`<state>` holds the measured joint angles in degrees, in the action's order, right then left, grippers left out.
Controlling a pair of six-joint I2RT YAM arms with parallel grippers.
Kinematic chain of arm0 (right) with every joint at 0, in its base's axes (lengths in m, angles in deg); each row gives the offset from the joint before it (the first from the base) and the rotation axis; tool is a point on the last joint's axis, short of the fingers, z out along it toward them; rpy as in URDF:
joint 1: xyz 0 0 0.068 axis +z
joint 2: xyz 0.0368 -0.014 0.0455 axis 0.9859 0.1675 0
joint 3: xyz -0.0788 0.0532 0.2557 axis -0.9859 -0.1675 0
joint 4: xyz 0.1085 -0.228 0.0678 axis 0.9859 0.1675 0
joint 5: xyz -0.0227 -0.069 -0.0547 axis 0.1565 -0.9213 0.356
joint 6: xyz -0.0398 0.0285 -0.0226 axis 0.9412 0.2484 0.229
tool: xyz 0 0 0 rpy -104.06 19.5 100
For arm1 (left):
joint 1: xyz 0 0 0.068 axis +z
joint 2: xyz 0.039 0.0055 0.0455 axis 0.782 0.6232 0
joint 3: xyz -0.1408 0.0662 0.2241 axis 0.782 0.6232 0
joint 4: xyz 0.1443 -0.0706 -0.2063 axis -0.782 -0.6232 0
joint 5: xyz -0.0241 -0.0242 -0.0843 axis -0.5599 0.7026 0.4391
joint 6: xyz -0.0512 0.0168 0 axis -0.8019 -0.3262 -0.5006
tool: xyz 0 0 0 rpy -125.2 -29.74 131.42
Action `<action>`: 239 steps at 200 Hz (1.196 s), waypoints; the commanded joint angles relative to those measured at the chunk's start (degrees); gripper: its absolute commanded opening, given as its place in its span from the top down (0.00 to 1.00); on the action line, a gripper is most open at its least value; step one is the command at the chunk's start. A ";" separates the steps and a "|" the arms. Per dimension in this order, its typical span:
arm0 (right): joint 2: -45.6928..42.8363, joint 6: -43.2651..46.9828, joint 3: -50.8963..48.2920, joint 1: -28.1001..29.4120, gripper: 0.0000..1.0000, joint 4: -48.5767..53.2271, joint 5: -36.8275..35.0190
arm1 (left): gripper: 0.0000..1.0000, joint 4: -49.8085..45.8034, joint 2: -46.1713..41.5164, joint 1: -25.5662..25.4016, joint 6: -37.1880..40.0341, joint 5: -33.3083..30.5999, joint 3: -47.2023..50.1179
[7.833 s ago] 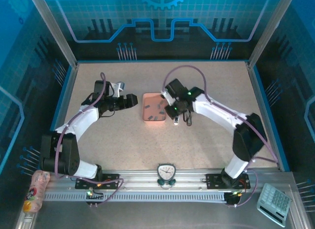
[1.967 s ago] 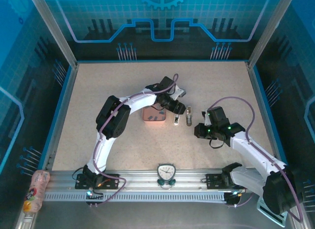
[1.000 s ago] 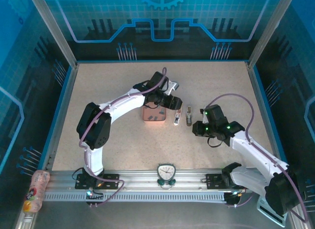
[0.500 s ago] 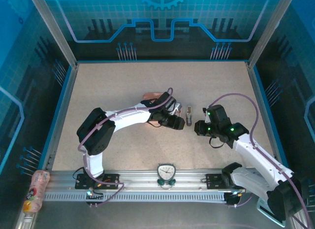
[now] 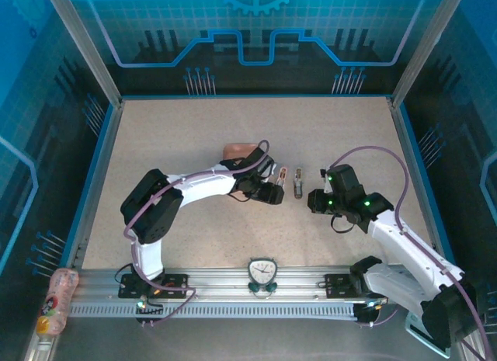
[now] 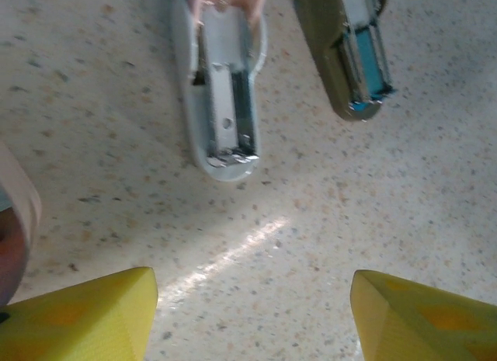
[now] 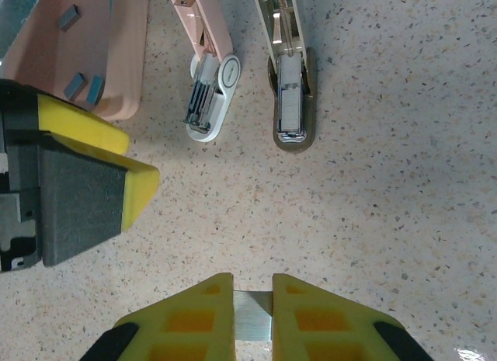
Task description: Load the staples into the stapler
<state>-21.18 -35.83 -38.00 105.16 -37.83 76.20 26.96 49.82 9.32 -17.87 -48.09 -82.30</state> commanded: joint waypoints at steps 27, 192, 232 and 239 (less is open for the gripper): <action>0.07 0.94 1.54 -0.27 0.85 1.09 -0.56 | 0.23 1.13 1.15 3.08 3.62 -3.29 -1.07; -0.37 0.95 0.45 -0.59 0.85 0.60 -0.39 | 0.38 9.29 8.80 0.92 -0.58 7.76 -2.32; -0.45 1.12 0.50 -0.62 0.85 0.60 -0.29 | 0.40 10.59 9.11 0.34 -0.68 8.62 -2.98; -0.49 1.13 0.48 -0.63 0.85 0.56 -0.24 | 0.40 10.70 9.22 0.30 -0.68 8.90 -3.11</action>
<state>-20.92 -35.40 -37.94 105.07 -37.56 76.22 36.13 57.23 10.65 -18.09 -42.21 -83.67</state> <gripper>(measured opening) 0.154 0.600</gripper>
